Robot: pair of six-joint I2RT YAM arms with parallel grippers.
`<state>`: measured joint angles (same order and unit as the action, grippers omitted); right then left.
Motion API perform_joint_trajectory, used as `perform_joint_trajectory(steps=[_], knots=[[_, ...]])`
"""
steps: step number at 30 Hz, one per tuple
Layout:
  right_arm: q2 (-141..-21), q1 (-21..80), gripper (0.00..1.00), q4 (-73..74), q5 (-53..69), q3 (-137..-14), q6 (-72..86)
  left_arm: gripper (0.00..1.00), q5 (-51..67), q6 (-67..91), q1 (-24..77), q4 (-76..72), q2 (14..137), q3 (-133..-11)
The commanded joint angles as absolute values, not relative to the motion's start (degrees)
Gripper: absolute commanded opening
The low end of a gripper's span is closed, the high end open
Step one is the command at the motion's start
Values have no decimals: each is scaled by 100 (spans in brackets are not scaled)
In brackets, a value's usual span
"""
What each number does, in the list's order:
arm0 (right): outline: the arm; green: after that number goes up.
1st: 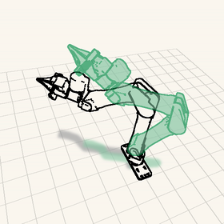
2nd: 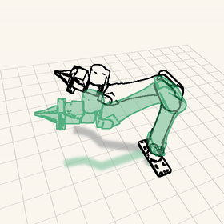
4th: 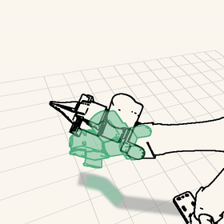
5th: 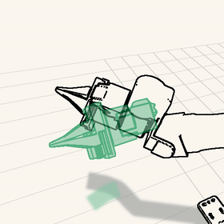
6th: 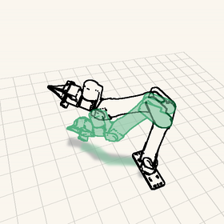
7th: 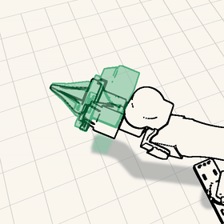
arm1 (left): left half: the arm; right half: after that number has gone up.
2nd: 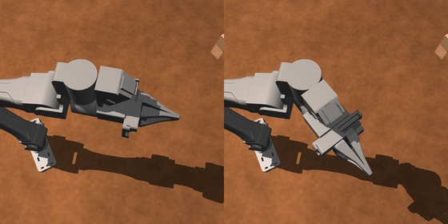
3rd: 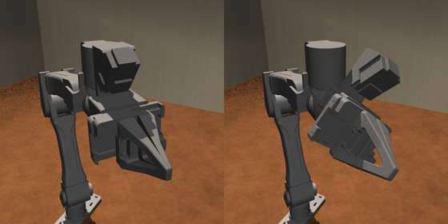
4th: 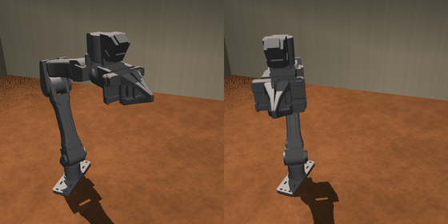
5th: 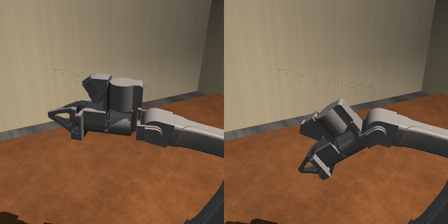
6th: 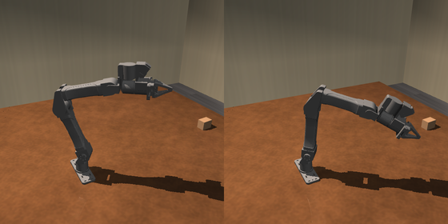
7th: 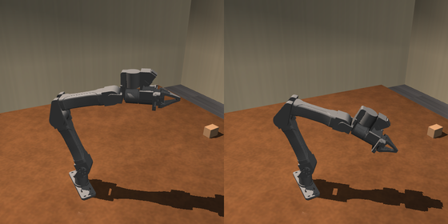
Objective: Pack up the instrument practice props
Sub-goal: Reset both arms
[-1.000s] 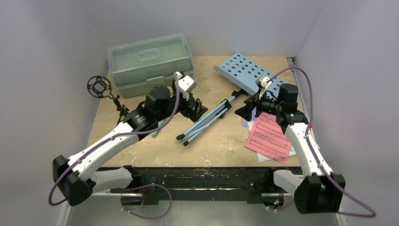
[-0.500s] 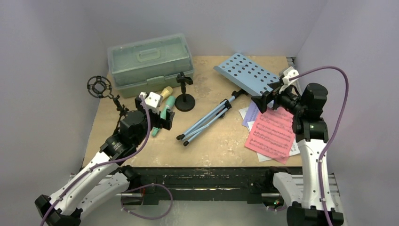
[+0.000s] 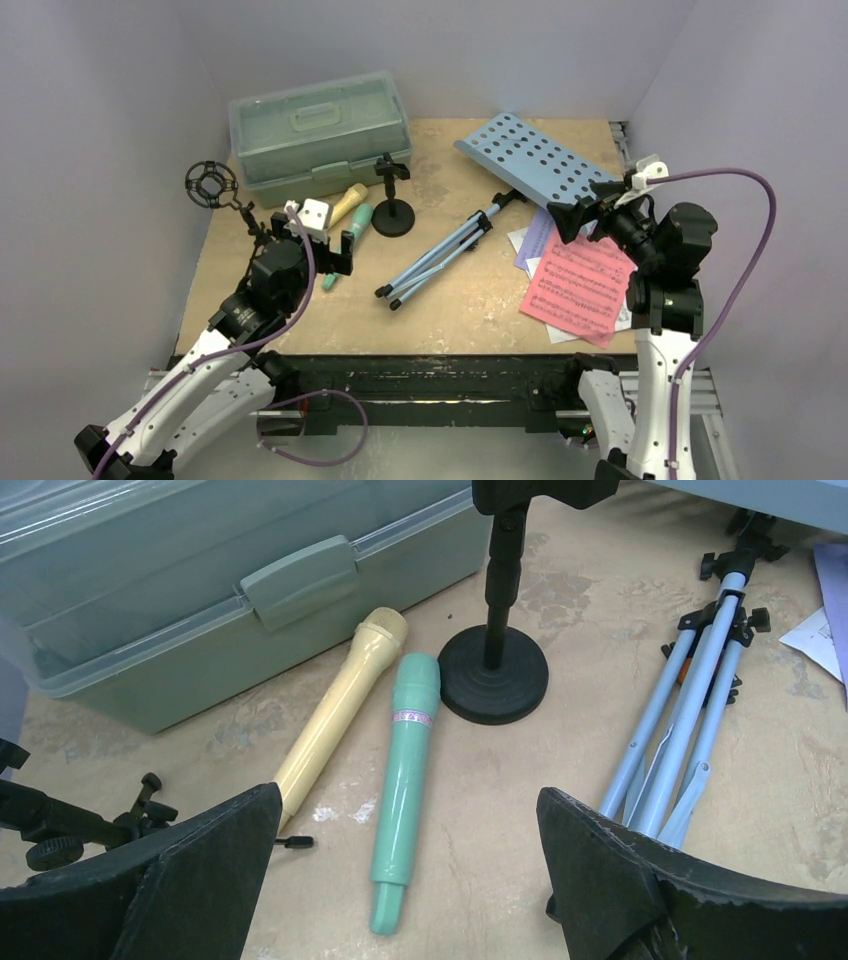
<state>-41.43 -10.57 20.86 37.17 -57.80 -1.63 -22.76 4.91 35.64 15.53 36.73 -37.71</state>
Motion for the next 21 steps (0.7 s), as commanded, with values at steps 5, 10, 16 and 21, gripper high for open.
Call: perform_joint_trajectory(steps=[5, 10, 16, 21], knots=[[-3919, -1111, 99, 1938, 3050, -5799, 408, 100, -1912, 429, 3524, 1289, 3539, -3747], [-3841, -1165, 99, 2072, 3123, -5838, 228, 100, -1856, 415, 3524, 1253, 3542, -3721], [-3854, -1208, 99, 2093, 3231, -5826, 124, 100, -1869, 389, 3524, 1240, 3525, -3706], [-3957, -1276, 99, 2205, 3345, -5922, 79, 100, -1870, 398, 3524, 1132, 3362, -3654]])
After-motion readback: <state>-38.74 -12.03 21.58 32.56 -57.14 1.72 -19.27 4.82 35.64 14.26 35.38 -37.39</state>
